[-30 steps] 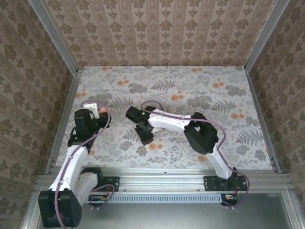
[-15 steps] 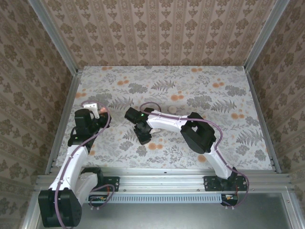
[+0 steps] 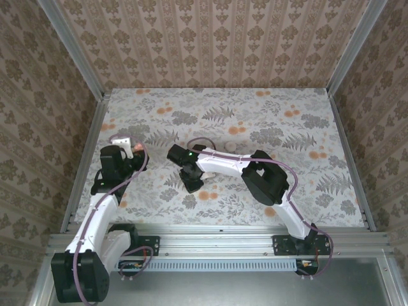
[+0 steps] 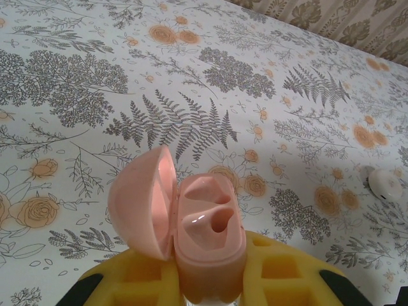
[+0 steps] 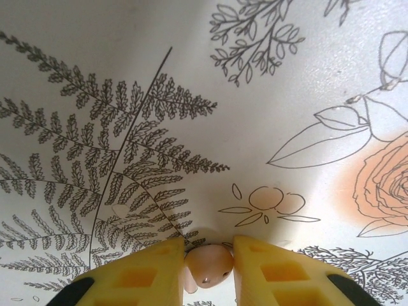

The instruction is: Insert the wireless bluetooth earbuds into the charging case

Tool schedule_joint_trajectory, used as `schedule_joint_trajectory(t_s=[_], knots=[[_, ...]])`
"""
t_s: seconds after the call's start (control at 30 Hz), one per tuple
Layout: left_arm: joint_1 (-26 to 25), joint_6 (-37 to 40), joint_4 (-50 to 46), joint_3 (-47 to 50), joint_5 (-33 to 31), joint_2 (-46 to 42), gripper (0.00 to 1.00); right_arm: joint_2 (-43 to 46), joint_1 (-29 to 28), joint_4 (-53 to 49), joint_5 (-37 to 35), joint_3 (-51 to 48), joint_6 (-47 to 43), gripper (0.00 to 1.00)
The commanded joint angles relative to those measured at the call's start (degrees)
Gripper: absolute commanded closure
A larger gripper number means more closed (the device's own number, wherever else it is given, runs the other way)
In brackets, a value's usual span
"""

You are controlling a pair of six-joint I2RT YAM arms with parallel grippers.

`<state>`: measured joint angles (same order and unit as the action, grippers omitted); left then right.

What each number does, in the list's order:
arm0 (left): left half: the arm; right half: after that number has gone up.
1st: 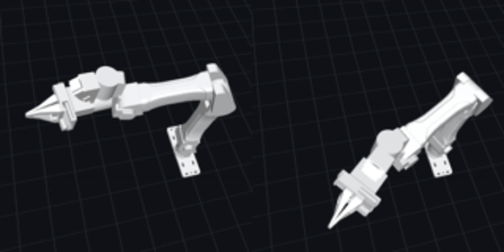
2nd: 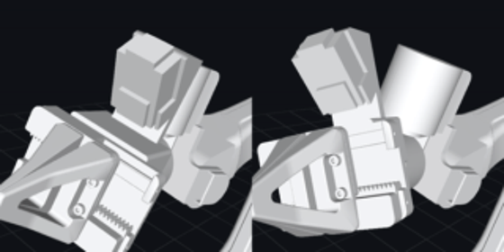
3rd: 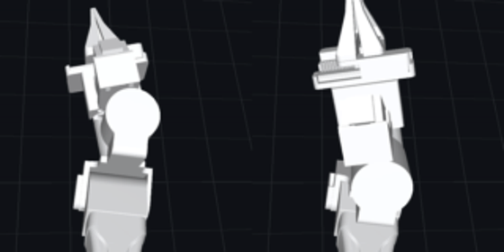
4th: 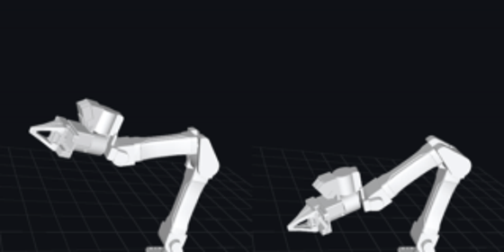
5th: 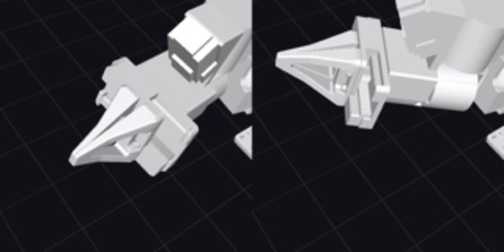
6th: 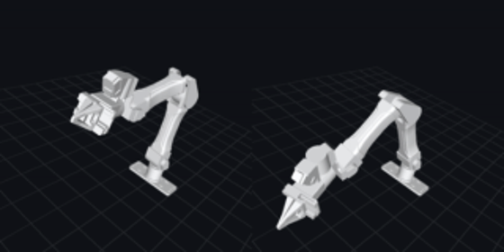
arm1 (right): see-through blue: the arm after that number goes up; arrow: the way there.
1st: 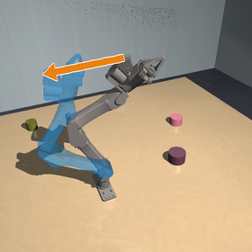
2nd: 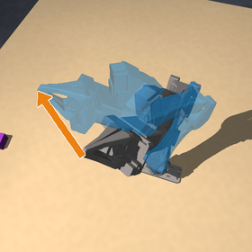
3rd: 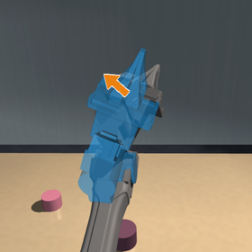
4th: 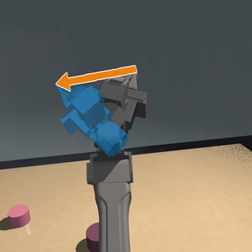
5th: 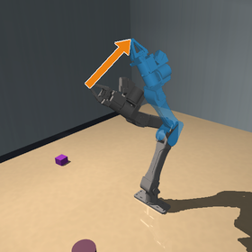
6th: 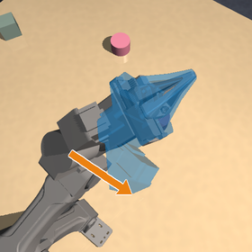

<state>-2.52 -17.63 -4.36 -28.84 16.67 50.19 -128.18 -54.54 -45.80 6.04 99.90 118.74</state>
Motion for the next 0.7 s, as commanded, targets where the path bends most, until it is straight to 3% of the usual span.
schedule_joint_trajectory(t_s=[0.0,0.47,0.67], knots=[[0.13,0.10,0.37,-0.08,0.12,0.04,1.00,-1.05,-0.74,3.14,0.38,-1.65,10.54,0.76],[0.08,0.32,-0.23,-0.25,0.74,0.31,1.00,3.57,-1.09,5.75,-5.12,-4.25,6.60,0.82],[-0.13,0.44,1.27,0.71,3.11,1.55,1.00,7.74,-1.09,8.28,-9.60,-8.02,0.76,0.83]])
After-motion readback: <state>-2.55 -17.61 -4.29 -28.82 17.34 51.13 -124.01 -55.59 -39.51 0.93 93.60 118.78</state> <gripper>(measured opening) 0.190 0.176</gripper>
